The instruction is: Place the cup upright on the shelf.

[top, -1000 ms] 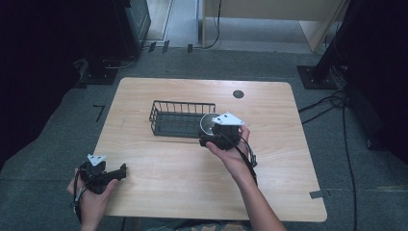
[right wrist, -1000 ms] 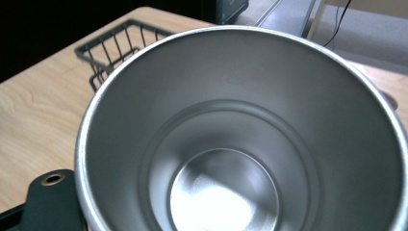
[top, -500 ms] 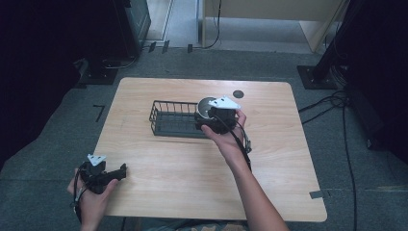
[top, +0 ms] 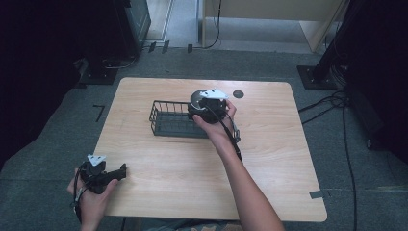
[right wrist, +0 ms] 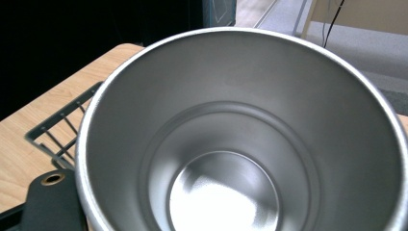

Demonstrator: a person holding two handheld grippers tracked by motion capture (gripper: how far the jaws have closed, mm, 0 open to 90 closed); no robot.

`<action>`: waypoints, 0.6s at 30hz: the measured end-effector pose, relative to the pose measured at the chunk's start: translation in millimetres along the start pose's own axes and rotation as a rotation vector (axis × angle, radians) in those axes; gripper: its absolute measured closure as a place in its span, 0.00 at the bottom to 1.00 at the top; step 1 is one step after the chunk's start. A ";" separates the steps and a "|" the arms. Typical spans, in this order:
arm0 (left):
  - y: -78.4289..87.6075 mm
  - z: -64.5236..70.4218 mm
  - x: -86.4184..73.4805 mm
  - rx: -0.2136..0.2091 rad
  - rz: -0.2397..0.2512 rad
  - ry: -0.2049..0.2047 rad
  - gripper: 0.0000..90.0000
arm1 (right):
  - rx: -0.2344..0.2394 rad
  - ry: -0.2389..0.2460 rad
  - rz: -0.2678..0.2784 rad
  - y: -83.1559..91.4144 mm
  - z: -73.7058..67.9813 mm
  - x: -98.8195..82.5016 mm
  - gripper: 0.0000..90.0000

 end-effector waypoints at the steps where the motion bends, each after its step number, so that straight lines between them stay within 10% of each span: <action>1: 0.0 0.0 0.0 0.000 0.000 0.000 0.00 | -0.003 0.001 -0.002 -3.6 -0.1 -0.6 0.20; 18: 0.0 0.0 0.0 0.000 0.000 0.000 0.00 | -0.048 -0.022 -0.157 -46.1 -0.7 -24.7 0.20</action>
Point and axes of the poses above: each handheld gripper's, and its own axes: y roughly backward along the jaws, x roughly out of its top, z roughly to its right, the point moved 4 cm from there along -y, roughly forward along the jaws, and after that the axes turned 14 degrees about -y, right-handed, at the moved point
